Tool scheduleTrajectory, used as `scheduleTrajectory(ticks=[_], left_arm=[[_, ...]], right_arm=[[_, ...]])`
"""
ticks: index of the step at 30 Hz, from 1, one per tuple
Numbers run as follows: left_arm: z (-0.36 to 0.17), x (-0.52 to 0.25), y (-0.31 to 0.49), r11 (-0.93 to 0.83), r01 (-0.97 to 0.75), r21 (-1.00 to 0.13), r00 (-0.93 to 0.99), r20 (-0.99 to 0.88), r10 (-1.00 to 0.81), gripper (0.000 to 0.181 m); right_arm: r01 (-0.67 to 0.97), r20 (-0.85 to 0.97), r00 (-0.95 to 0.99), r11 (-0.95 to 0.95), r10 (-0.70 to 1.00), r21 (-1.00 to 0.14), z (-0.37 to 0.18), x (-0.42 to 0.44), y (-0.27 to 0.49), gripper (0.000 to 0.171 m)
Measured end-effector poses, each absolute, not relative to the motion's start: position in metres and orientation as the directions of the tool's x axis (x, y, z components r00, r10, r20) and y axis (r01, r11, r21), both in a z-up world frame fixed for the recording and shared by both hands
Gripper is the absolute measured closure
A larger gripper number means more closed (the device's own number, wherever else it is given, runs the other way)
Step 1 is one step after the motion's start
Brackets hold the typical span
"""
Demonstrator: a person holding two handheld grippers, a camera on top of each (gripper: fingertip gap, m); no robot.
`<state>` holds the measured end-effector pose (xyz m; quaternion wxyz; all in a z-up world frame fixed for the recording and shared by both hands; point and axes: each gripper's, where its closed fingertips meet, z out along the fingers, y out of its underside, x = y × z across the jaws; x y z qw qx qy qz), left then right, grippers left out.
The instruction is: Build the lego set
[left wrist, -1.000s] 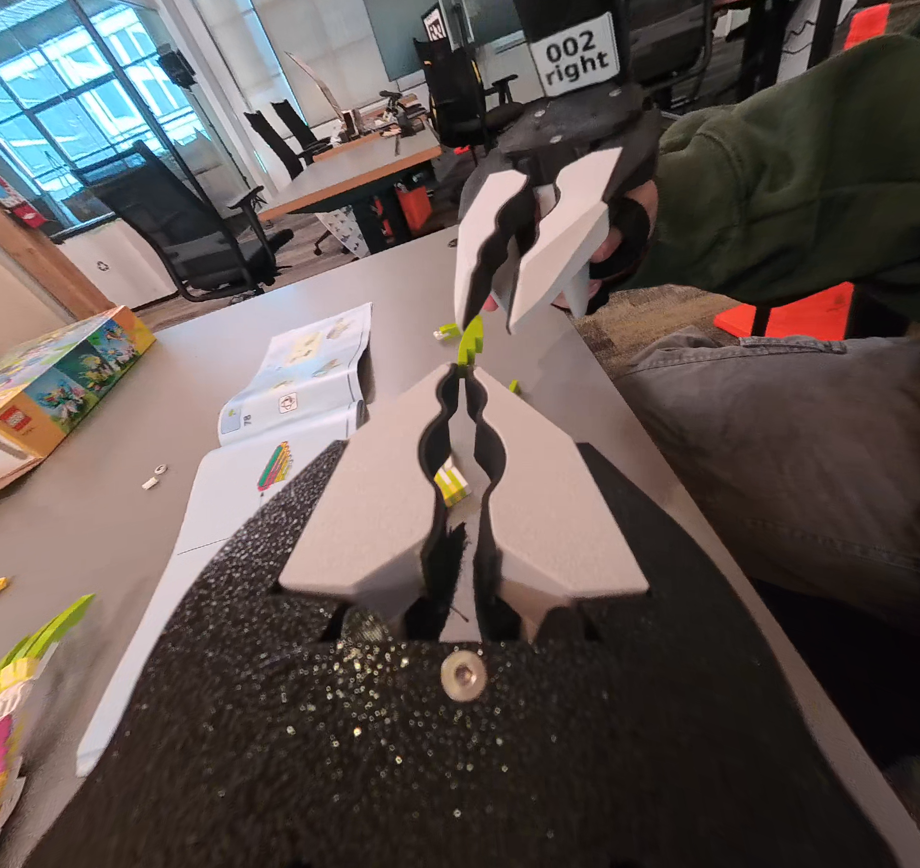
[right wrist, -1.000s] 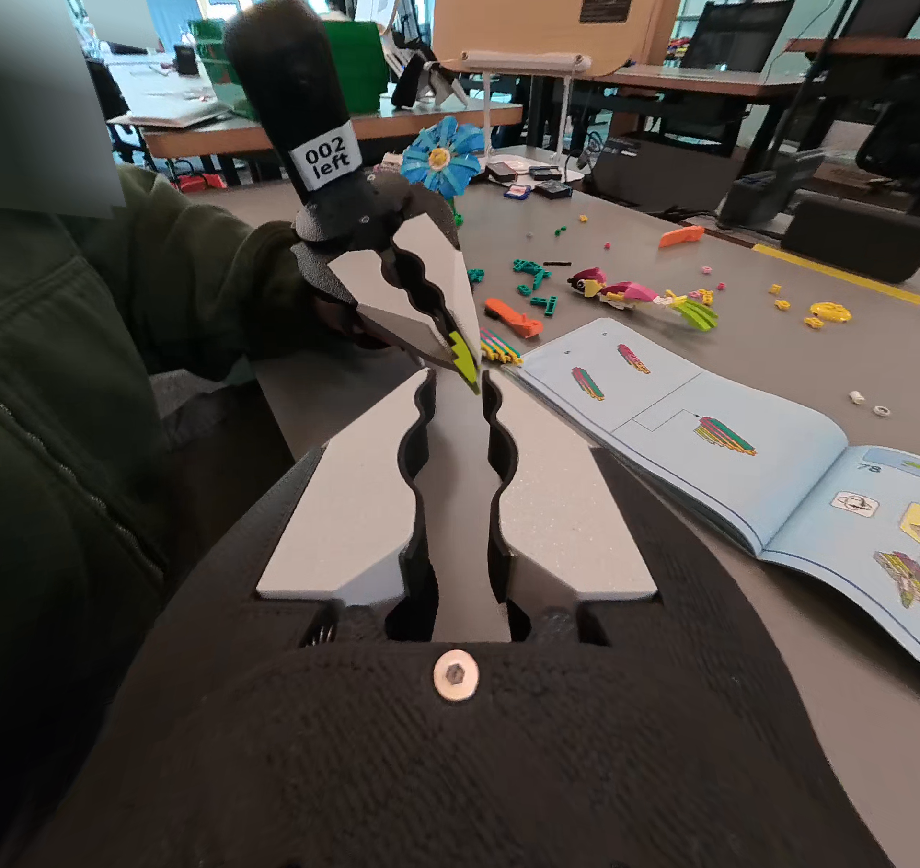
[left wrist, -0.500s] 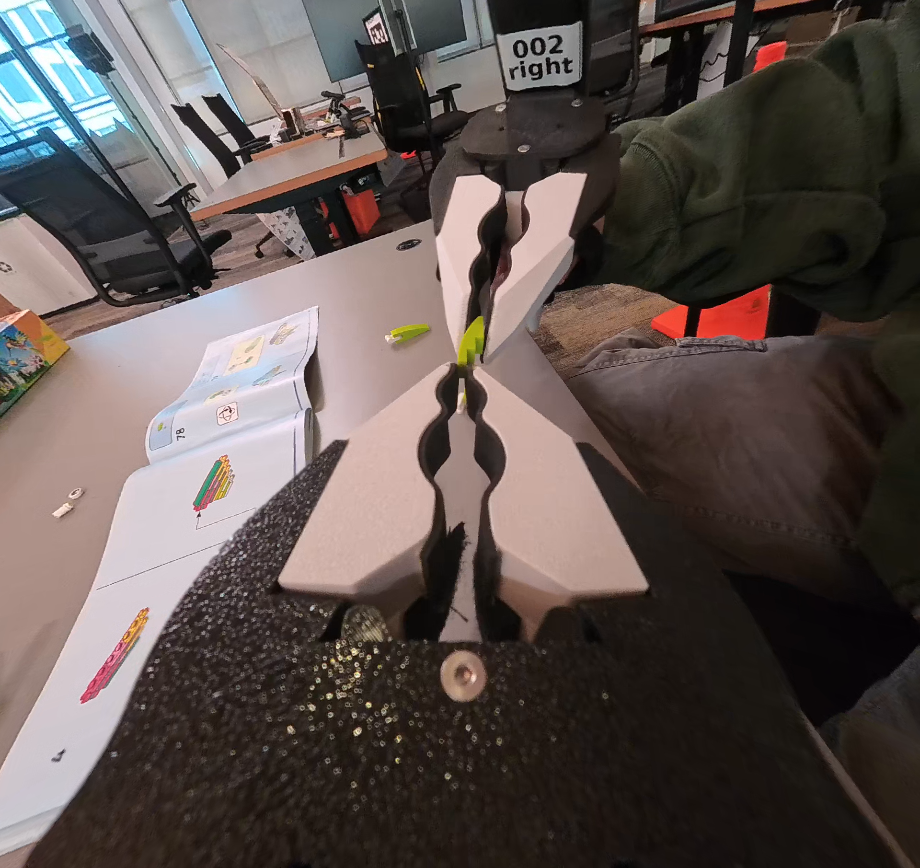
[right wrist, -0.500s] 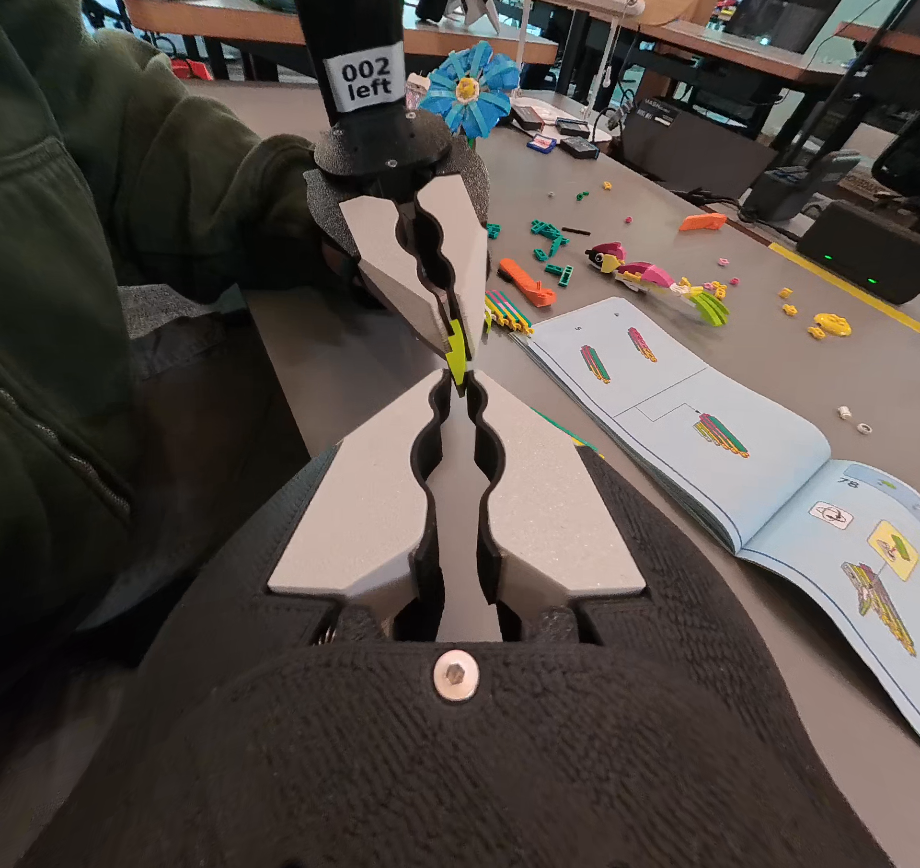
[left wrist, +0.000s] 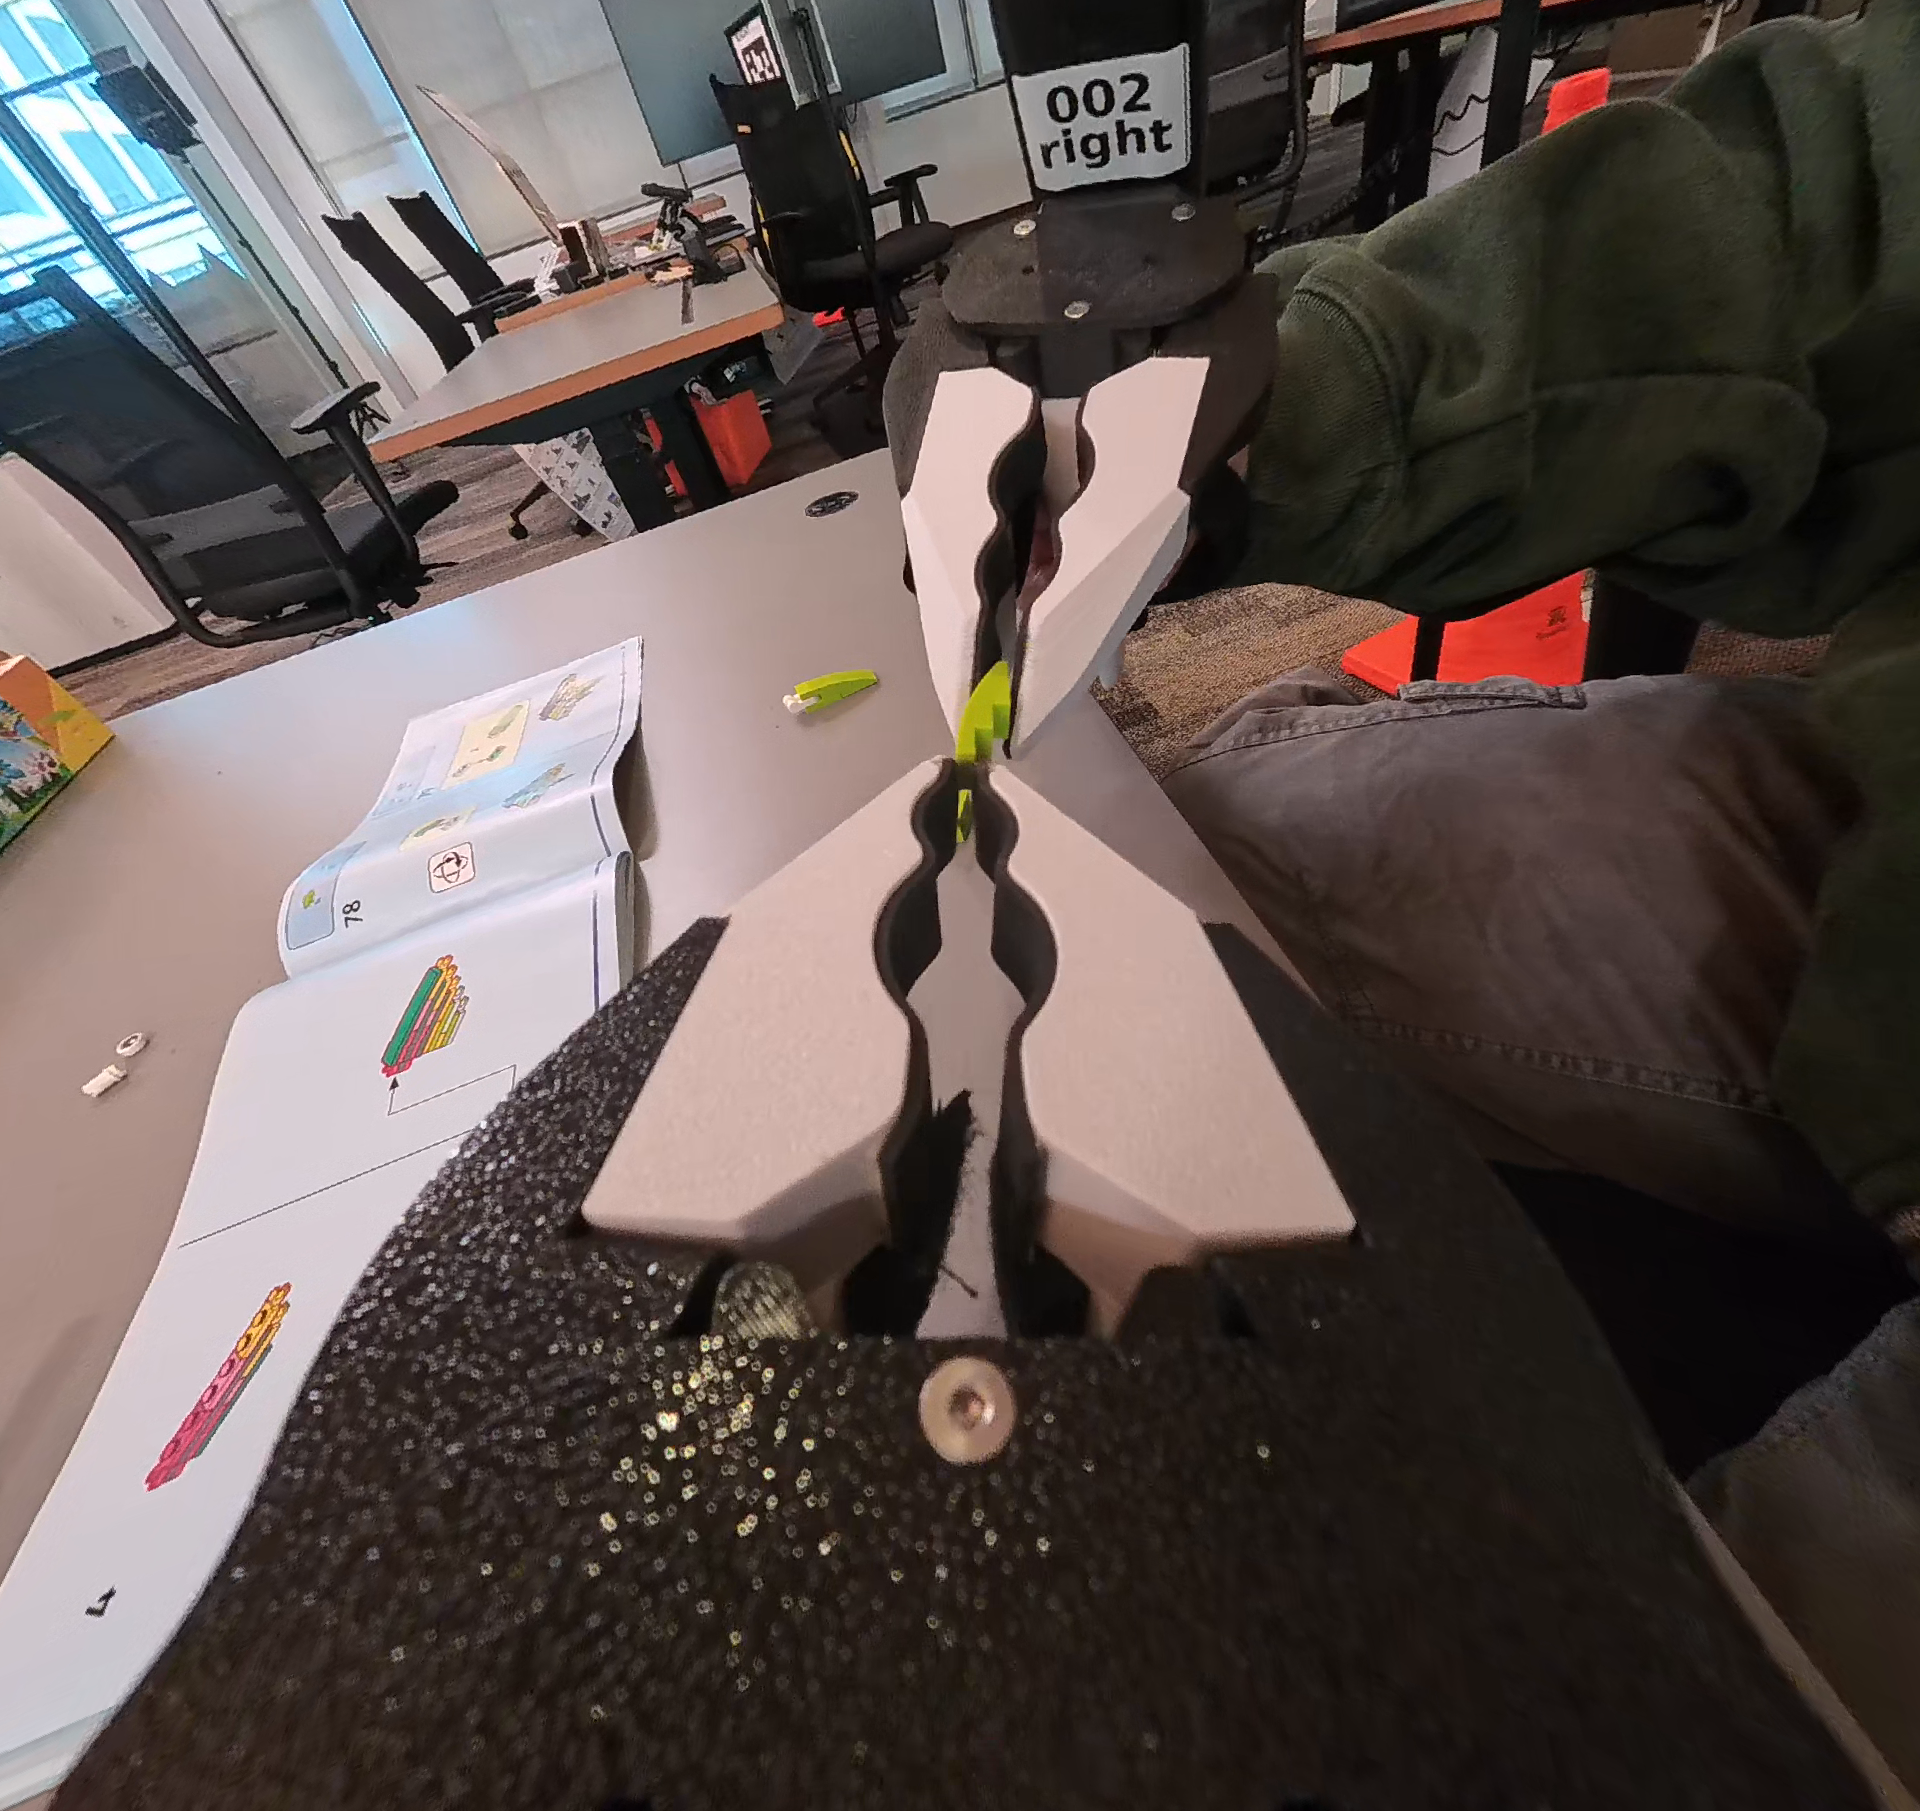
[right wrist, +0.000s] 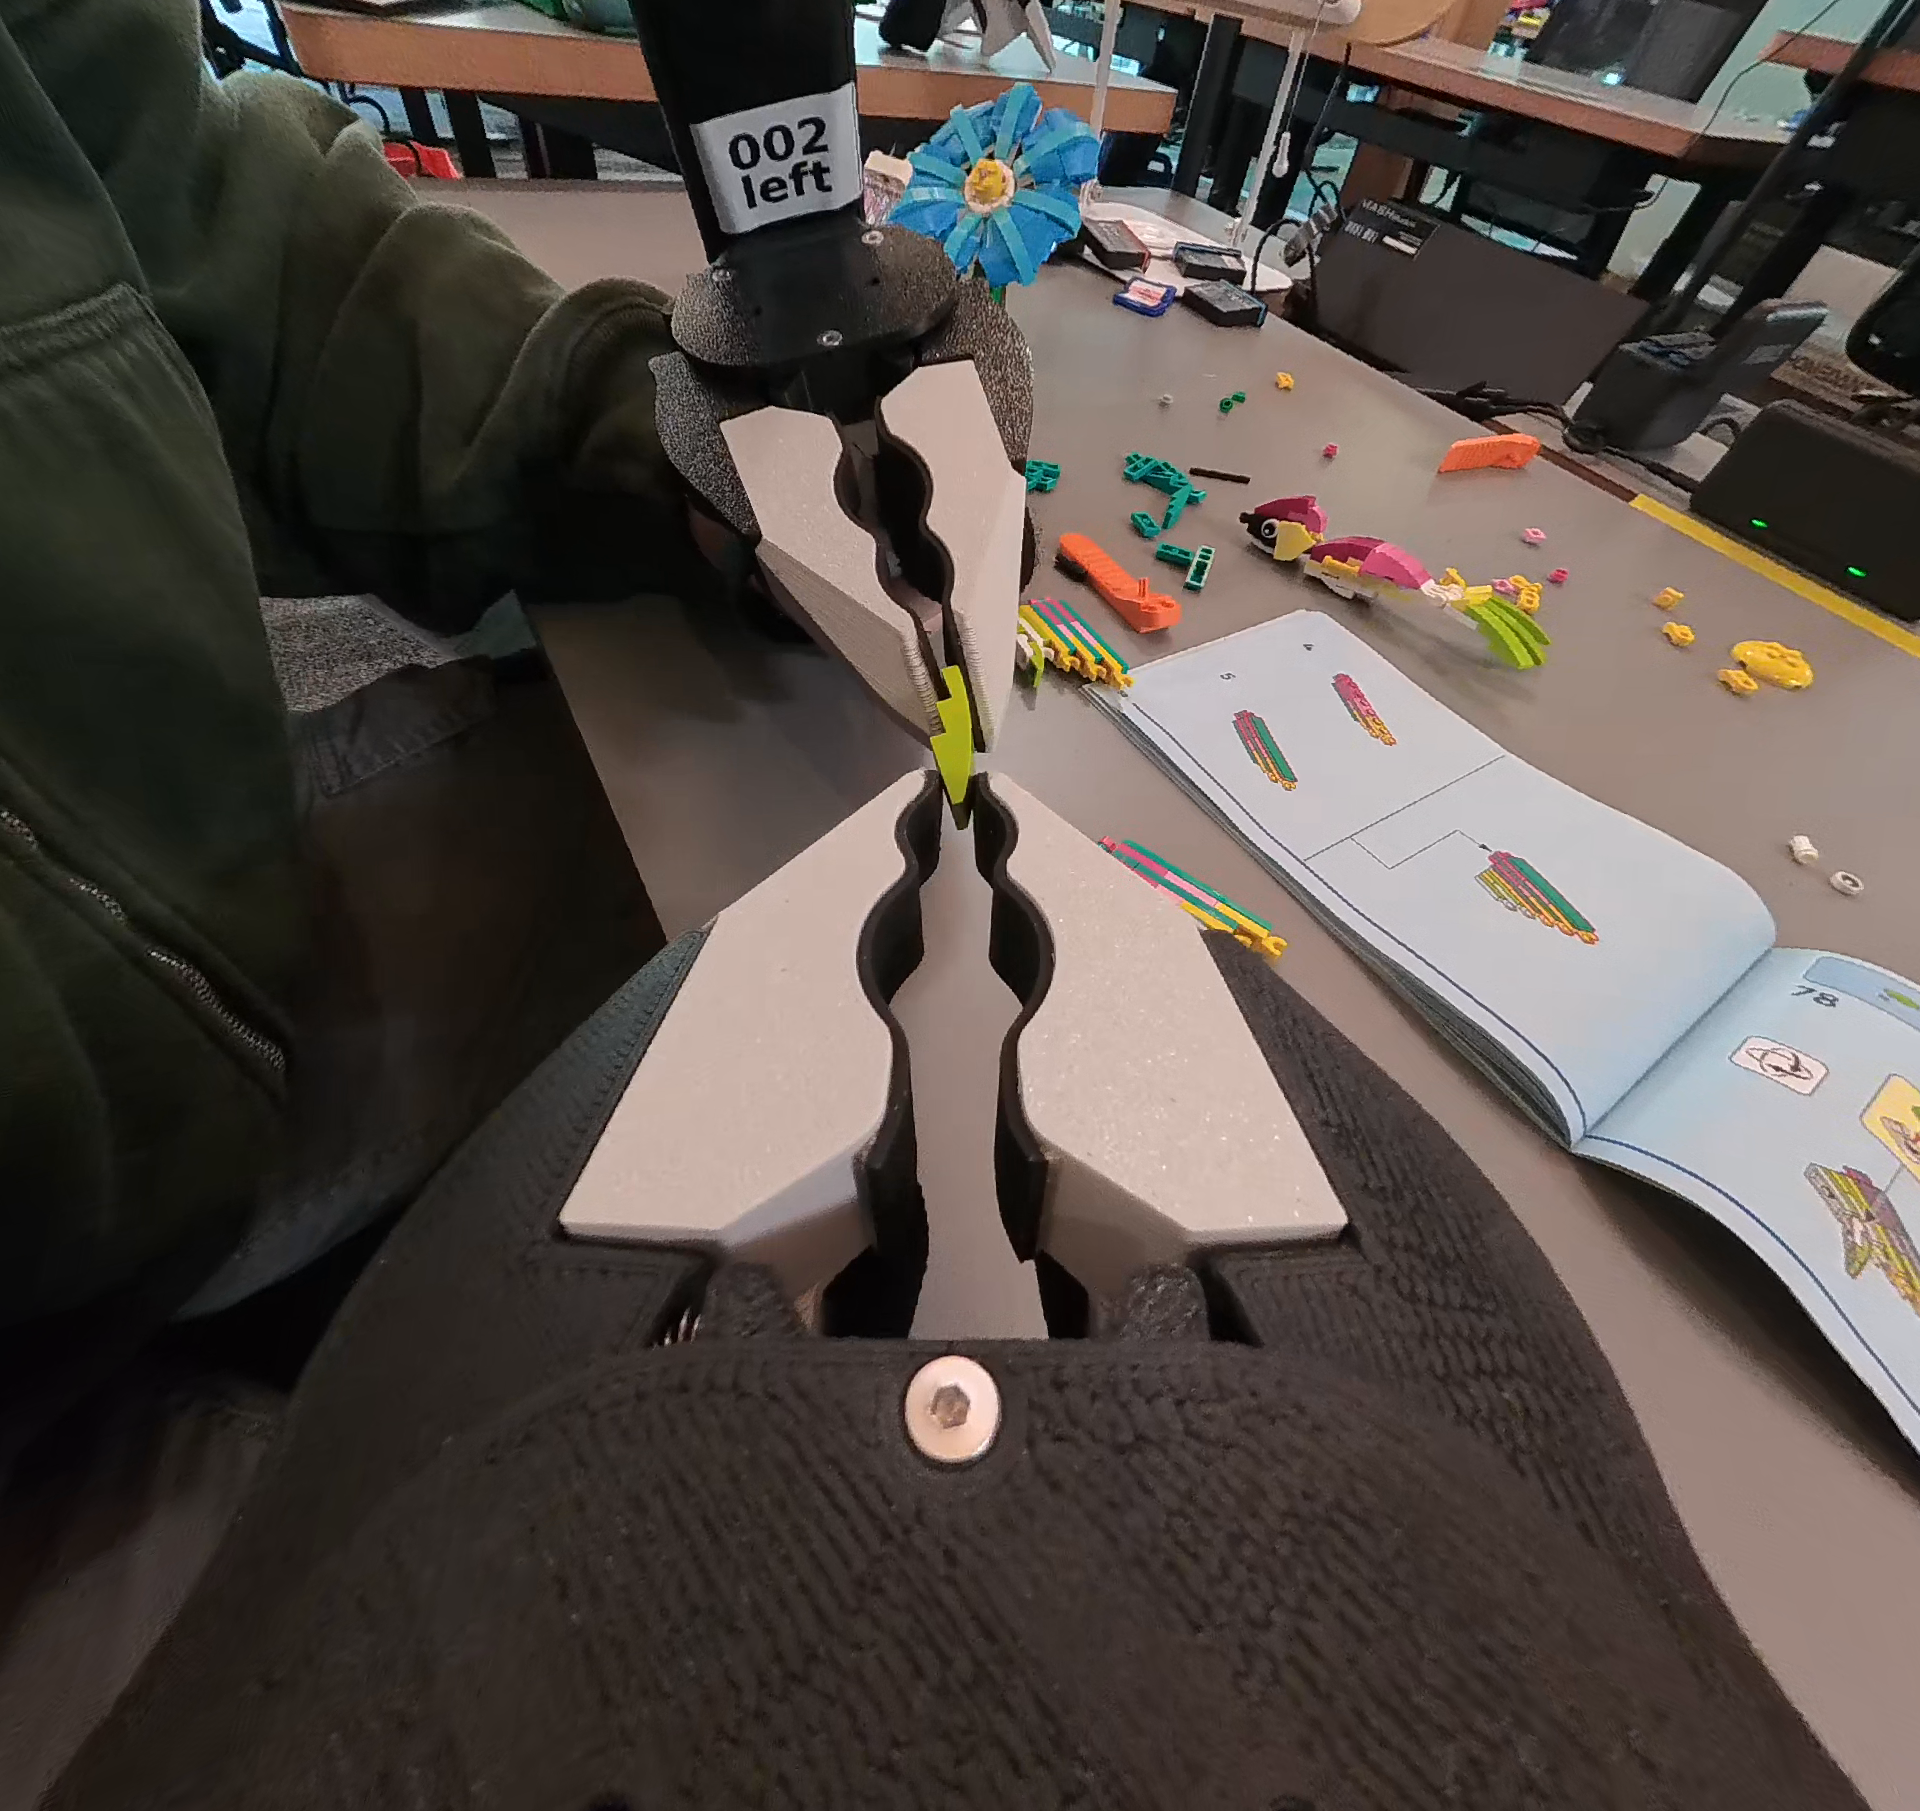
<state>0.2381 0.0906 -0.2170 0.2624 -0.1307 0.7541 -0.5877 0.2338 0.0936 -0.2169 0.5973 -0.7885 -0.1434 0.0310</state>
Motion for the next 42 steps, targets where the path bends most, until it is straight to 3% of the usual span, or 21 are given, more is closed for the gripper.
scheduleTrajectory(ticks=[14,19,42], left_arm=[[-0.213,0.238,0.09,0.258,0.151,-0.954,-0.809,-0.269,-0.523,0.181],[-0.211,0.243,0.096,0.231,0.134,-0.964,-0.79,-0.244,-0.562,0.165],[-0.207,0.243,0.094,0.23,0.153,-0.961,-0.779,-0.26,-0.571,0.159]], right_arm=[[0.183,0.126,0.958,-0.206,0.259,-0.961,-0.213,0.234,0.092,0.167],[0.175,0.145,0.973,-0.164,0.18,-0.971,-0.202,0.244,0.082,0.167],[0.115,0.118,0.993,-0.179,-0.004,-0.977,-0.214,0.275,0.029,0.167]])
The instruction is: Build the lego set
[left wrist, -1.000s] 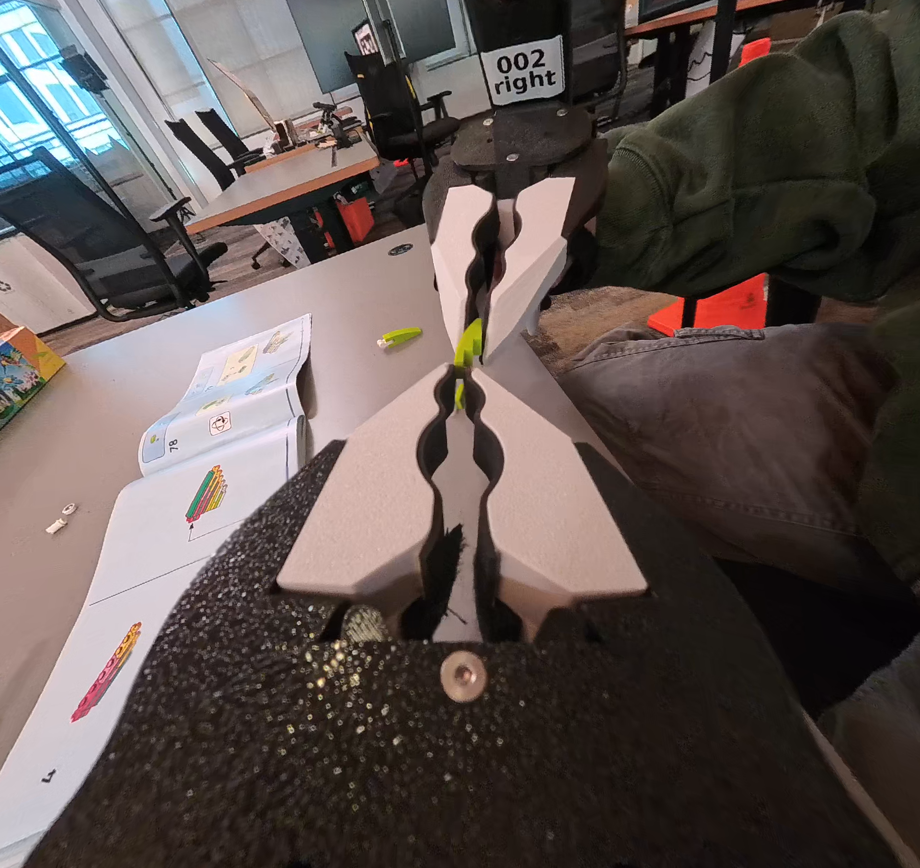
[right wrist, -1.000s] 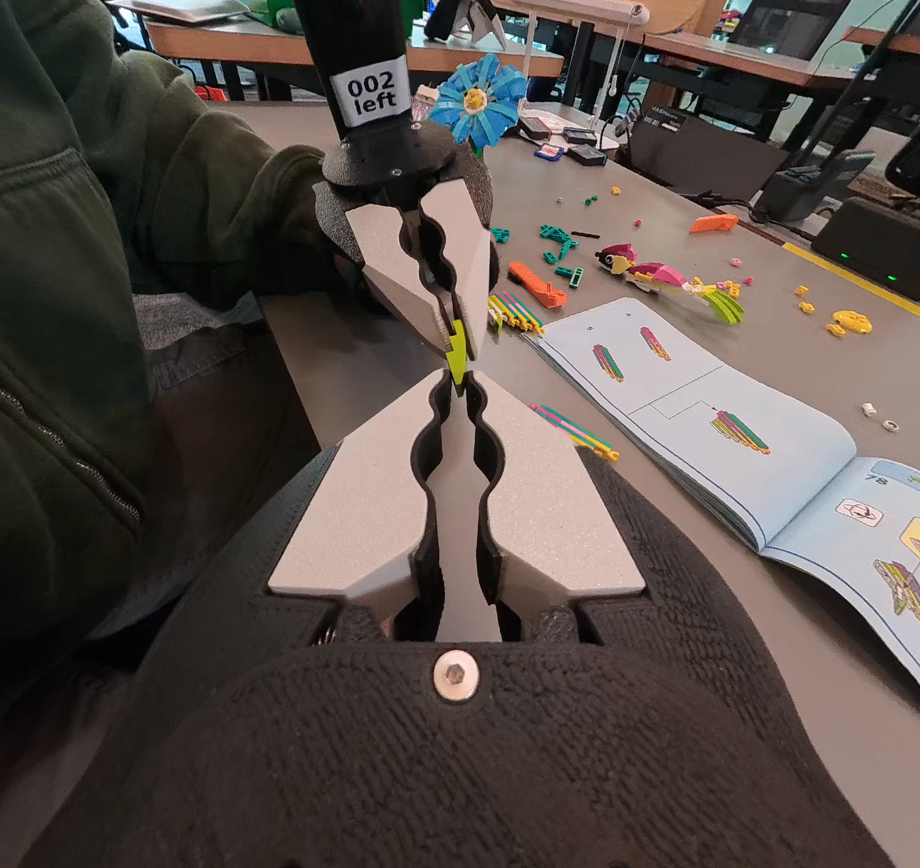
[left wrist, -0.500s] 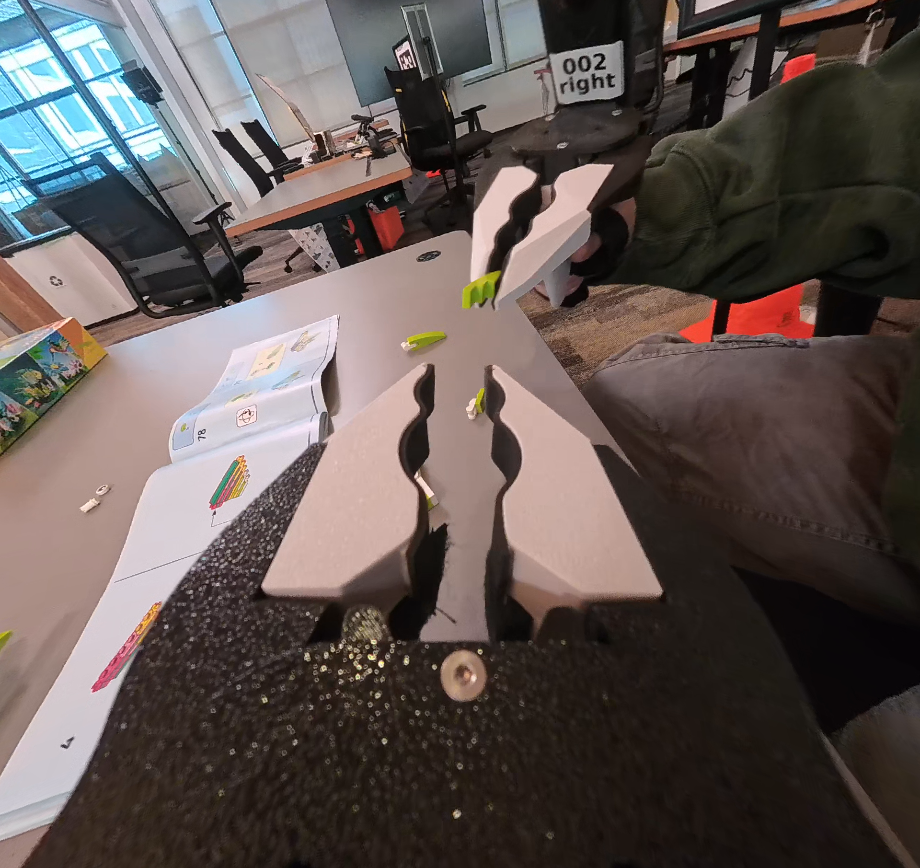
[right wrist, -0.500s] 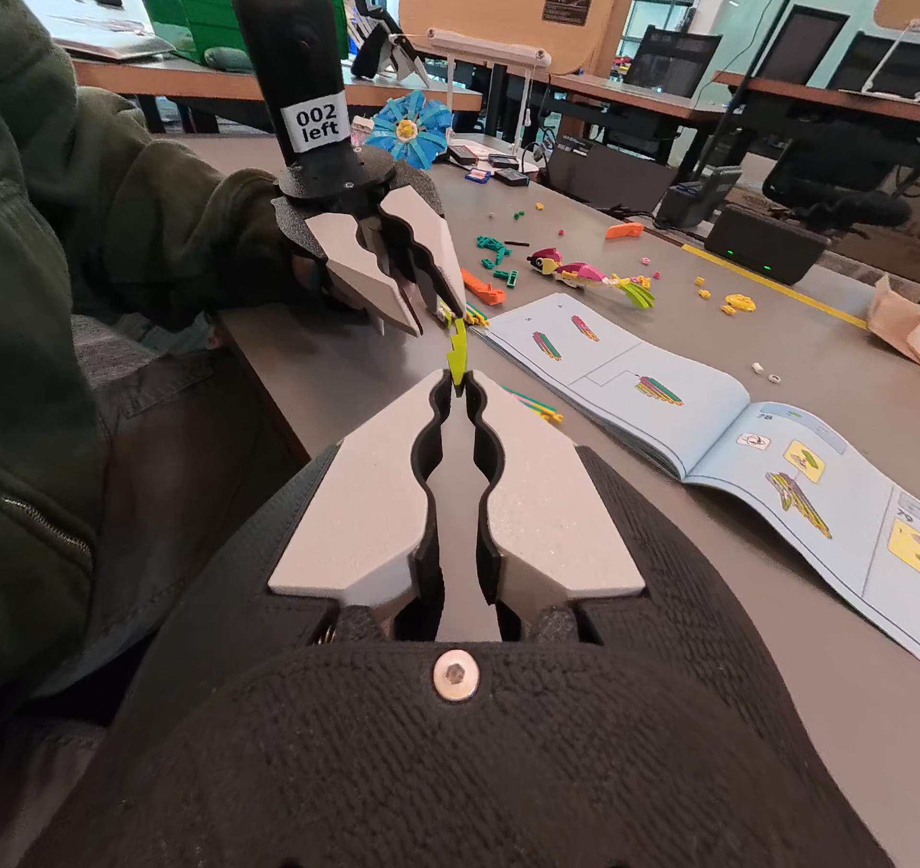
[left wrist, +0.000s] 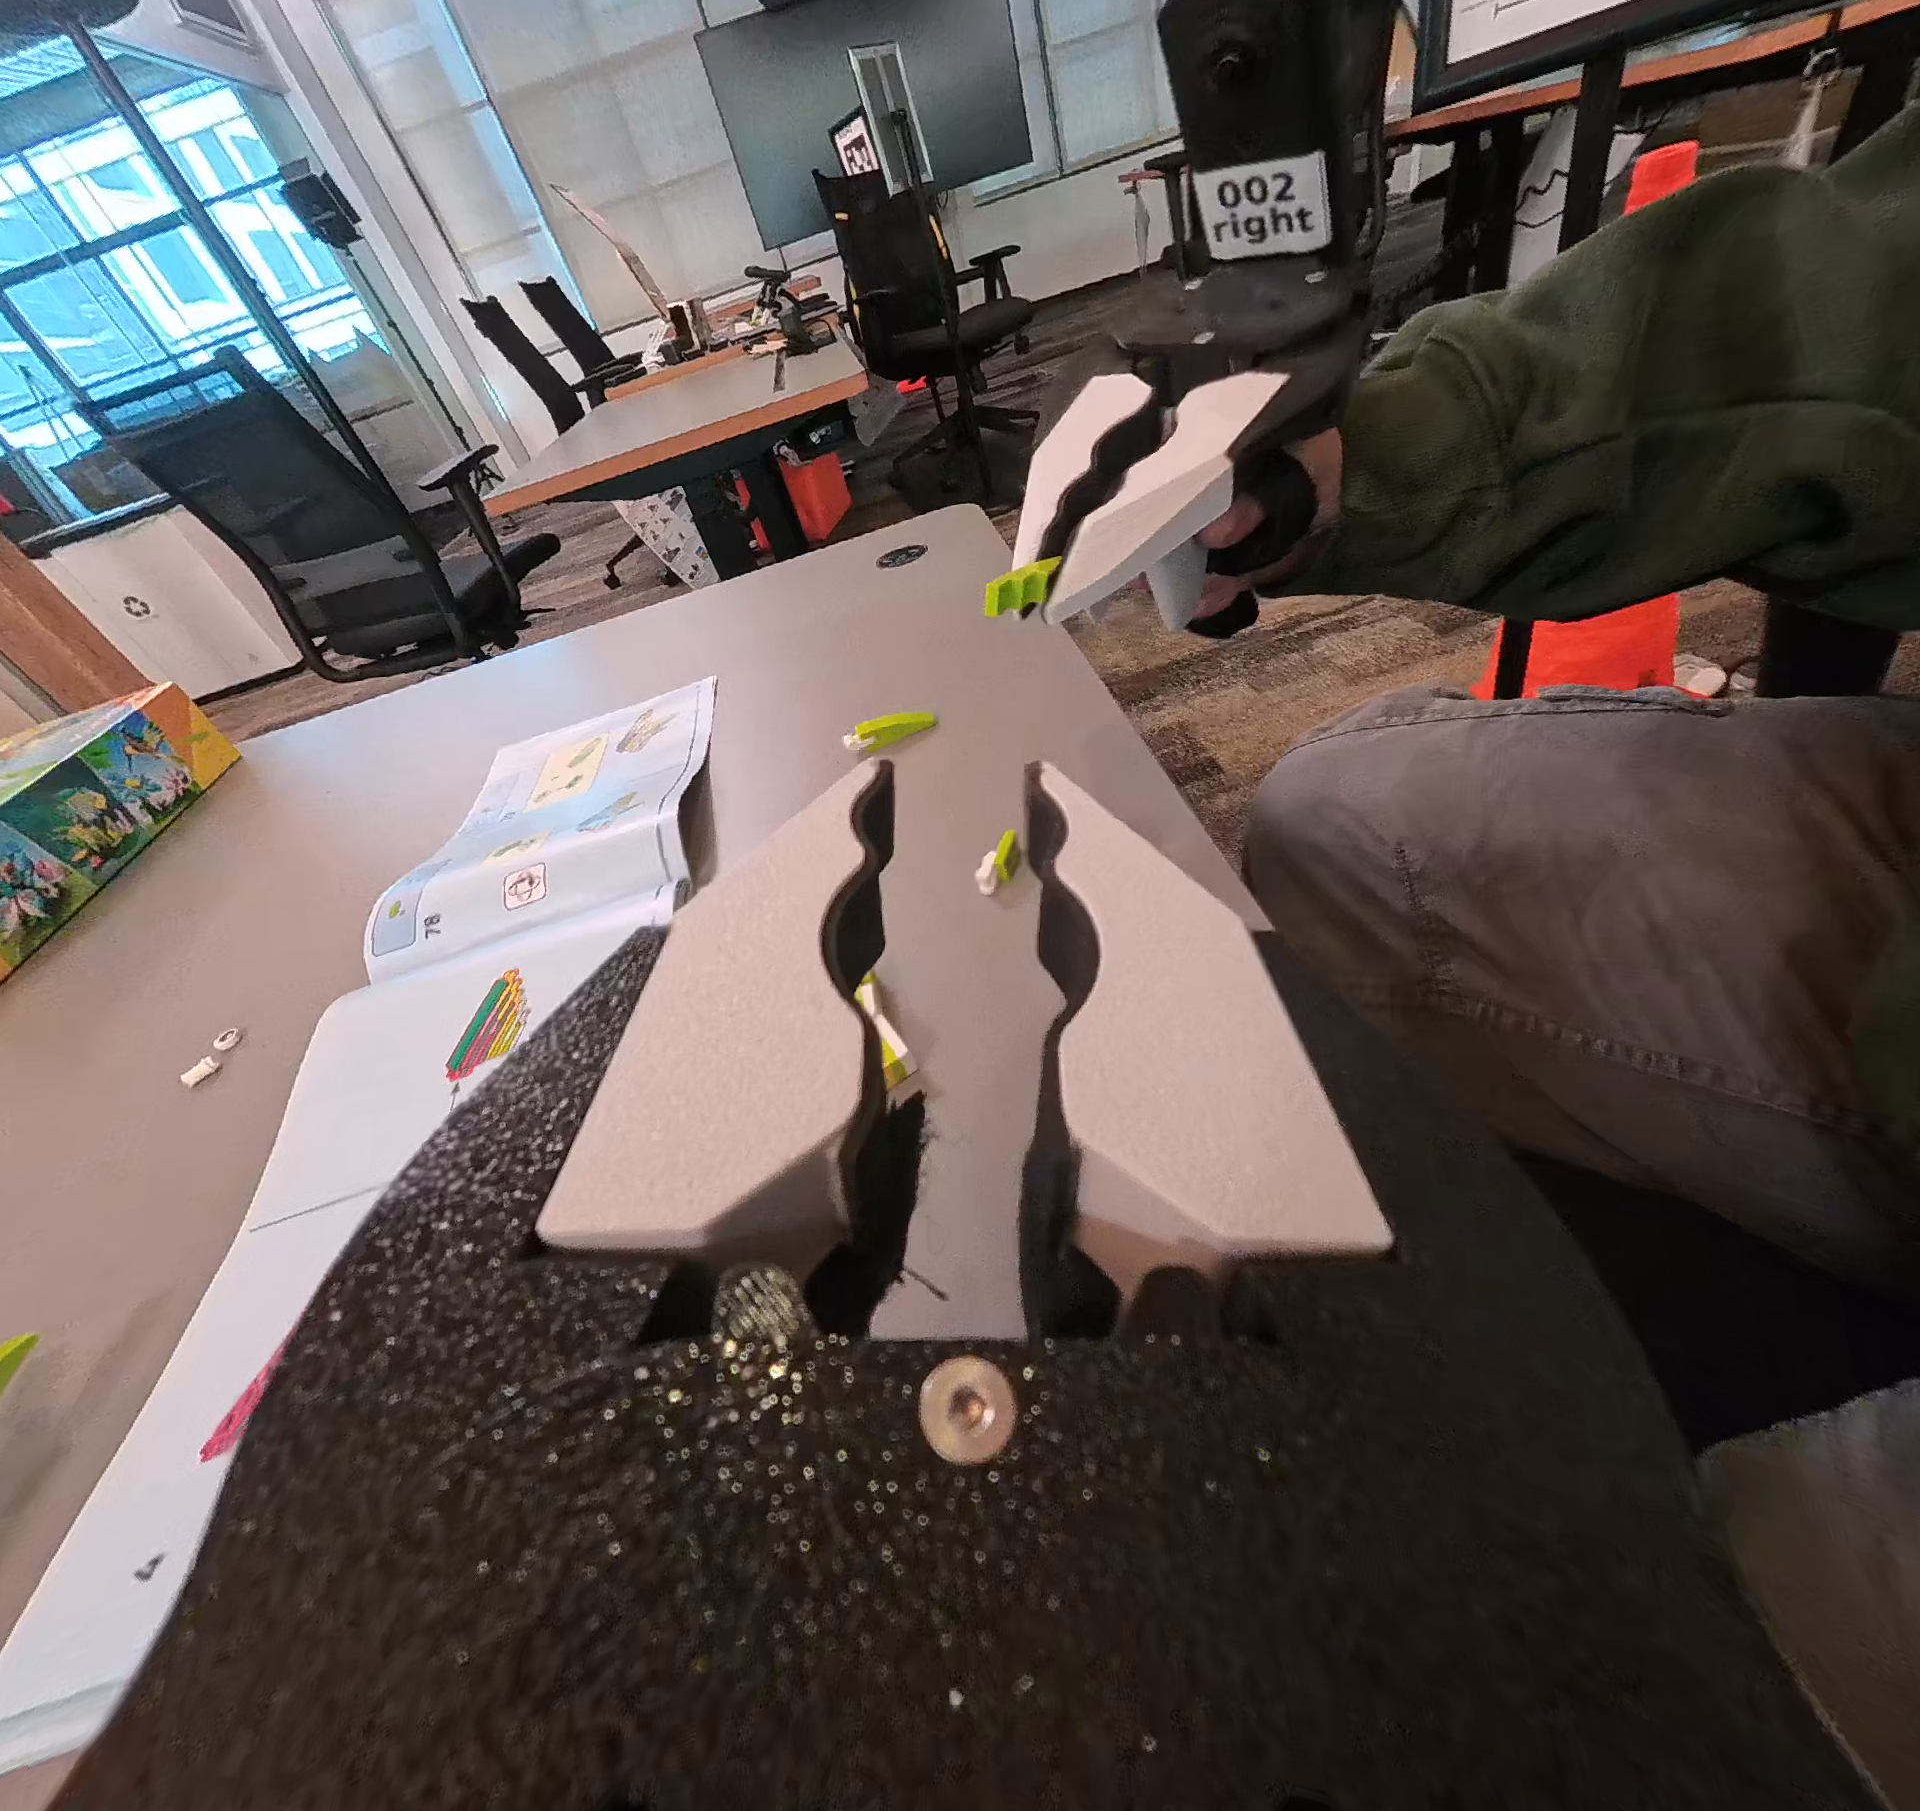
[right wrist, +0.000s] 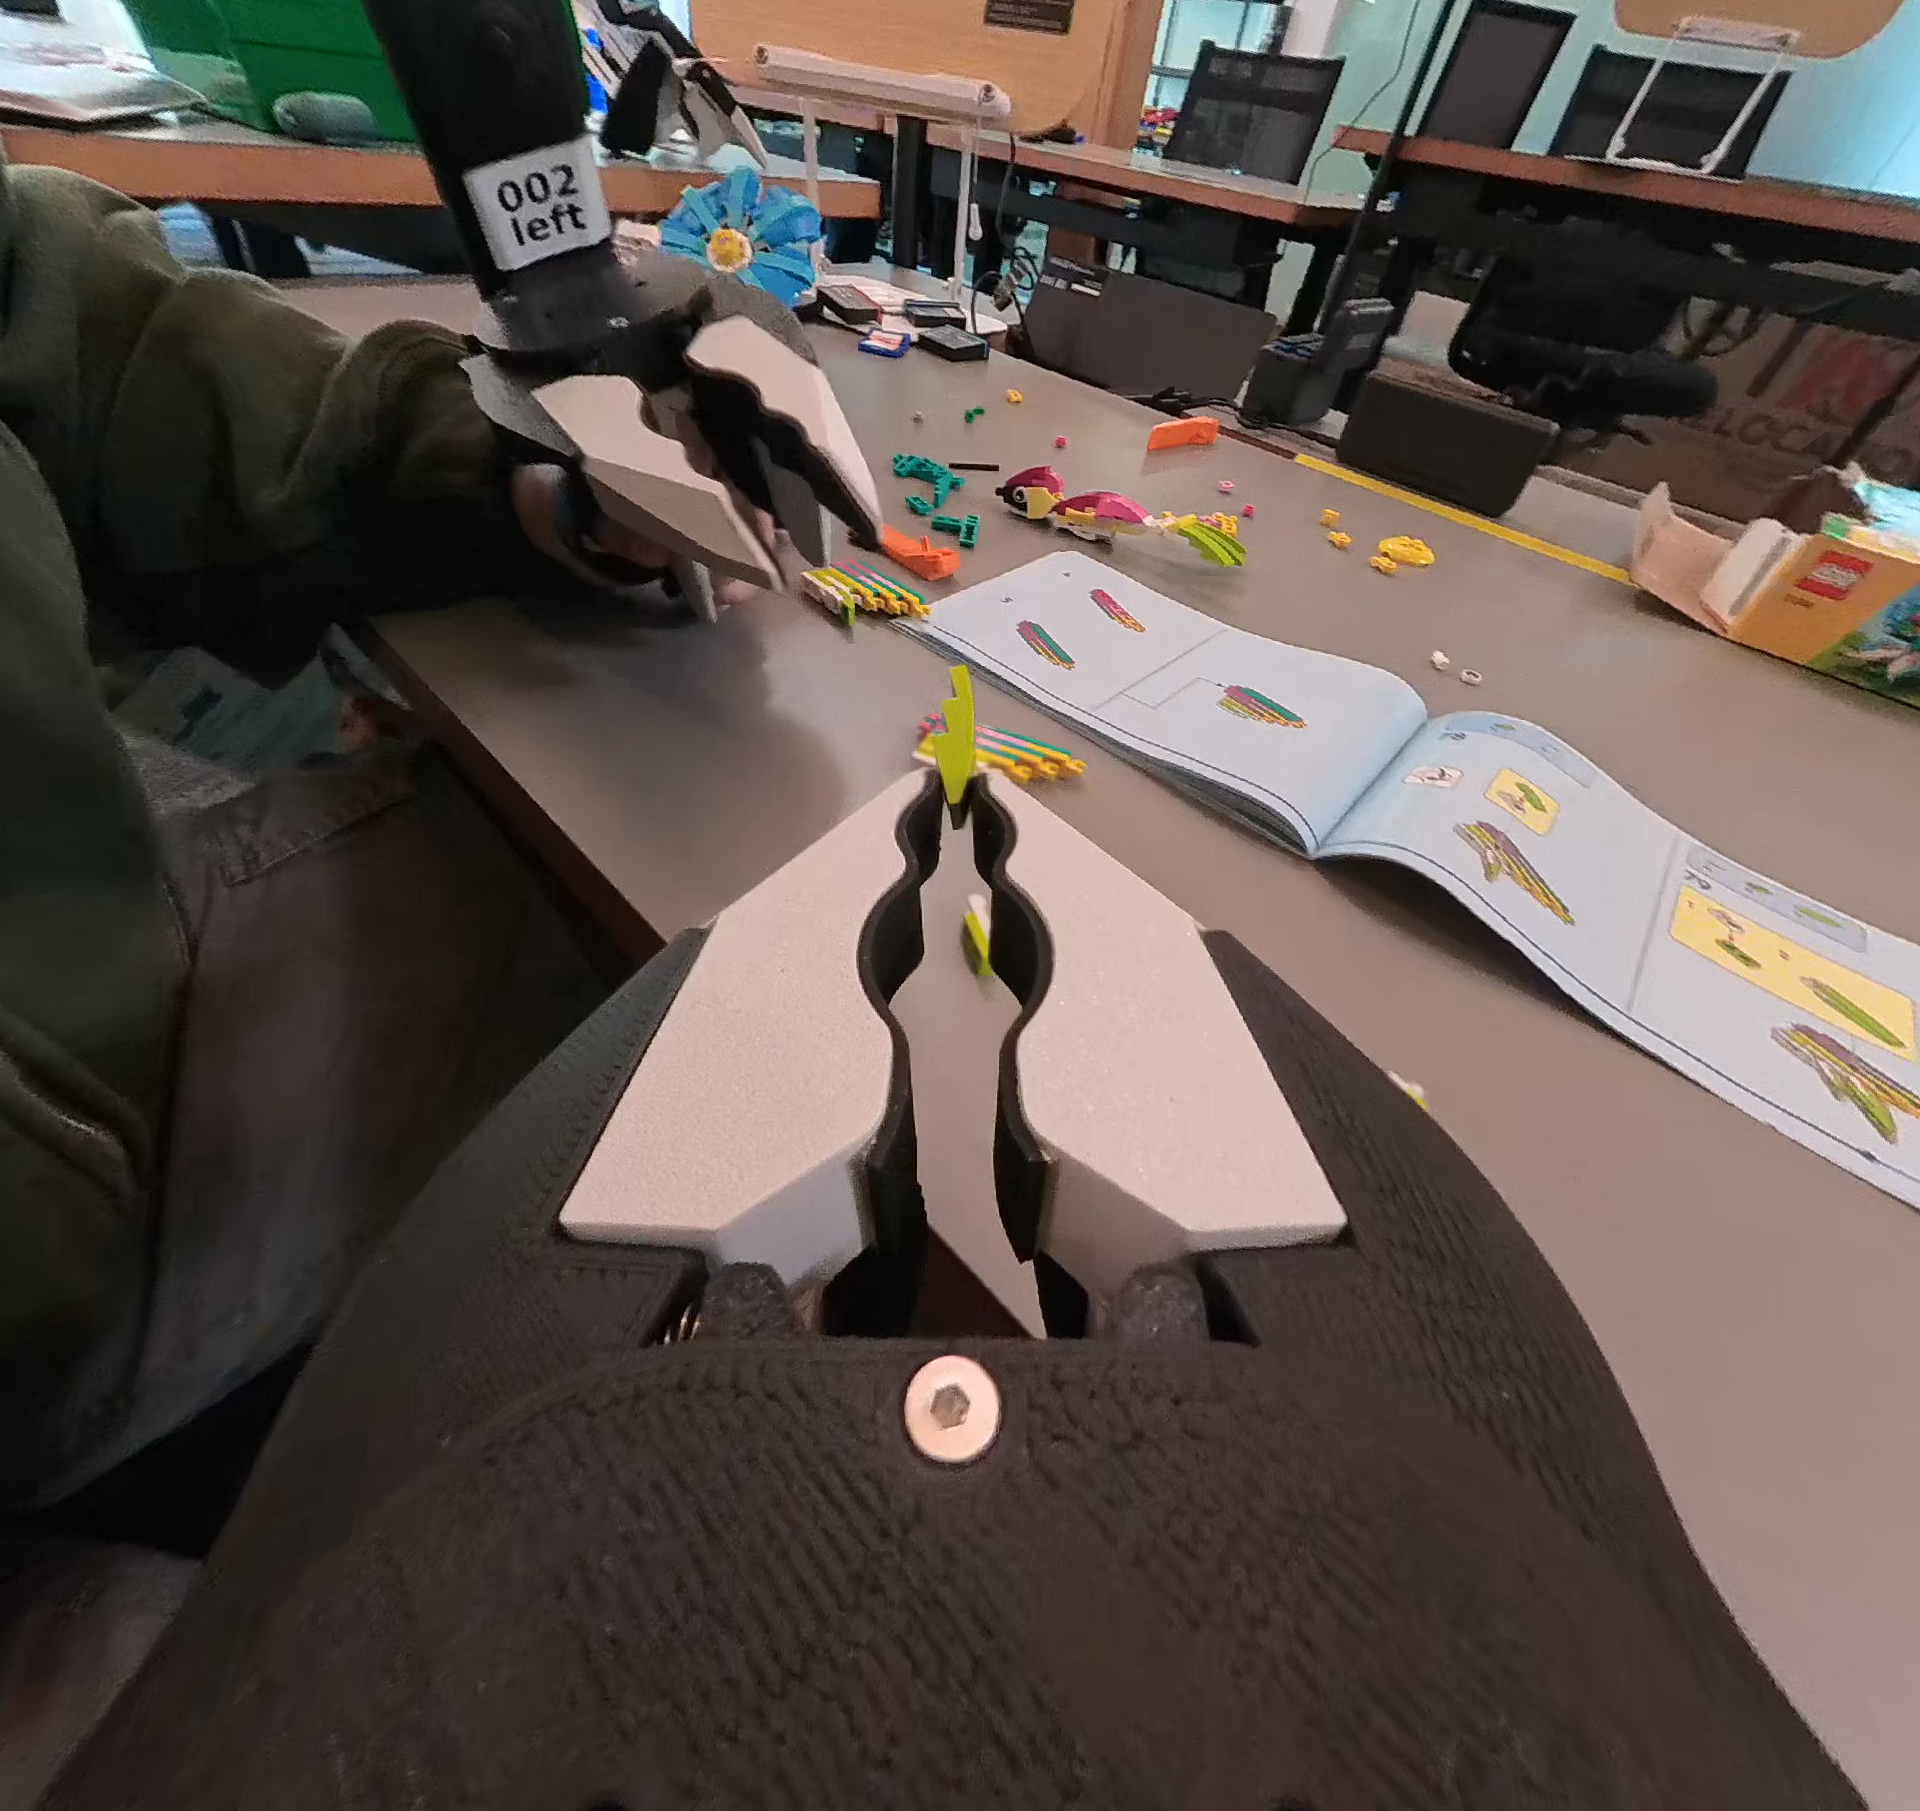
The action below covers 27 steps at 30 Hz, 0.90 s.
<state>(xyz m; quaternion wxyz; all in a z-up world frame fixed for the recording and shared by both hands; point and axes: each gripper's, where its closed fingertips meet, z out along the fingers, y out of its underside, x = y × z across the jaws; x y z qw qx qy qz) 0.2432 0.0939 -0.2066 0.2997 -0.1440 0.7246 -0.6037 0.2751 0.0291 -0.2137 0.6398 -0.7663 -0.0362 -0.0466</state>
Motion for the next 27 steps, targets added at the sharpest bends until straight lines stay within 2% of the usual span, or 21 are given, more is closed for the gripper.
scheduleTrajectory(ticks=[9,13,18,27], left_arm=[[-0.214,0.233,0.081,0.316,0.217,-0.923,-0.79,-0.357,-0.498,0.158],[-0.218,0.233,0.079,0.326,0.202,-0.923,-0.8,-0.348,-0.488,0.158],[-0.224,0.234,0.078,0.359,0.192,-0.913,-0.799,-0.358,-0.484,0.158],[-0.227,0.237,0.079,0.37,0.163,-0.915,-0.797,-0.343,-0.498,0.158]], right_arm=[[0.086,0.132,0.974,-0.238,-0.186,-0.967,-0.221,0.316,-0.005,0.167],[0.034,0.088,0.985,-0.329,-0.15,-0.944,-0.239,0.316,-0.005,0.167],[0.068,0.125,0.987,-0.443,-0.101,-0.894,-0.258,0.307,0.003,0.167],[-0.01,0.04,0.995,-0.52,-0.086,-0.854,-0.277,0.309,0.014,0.167]])
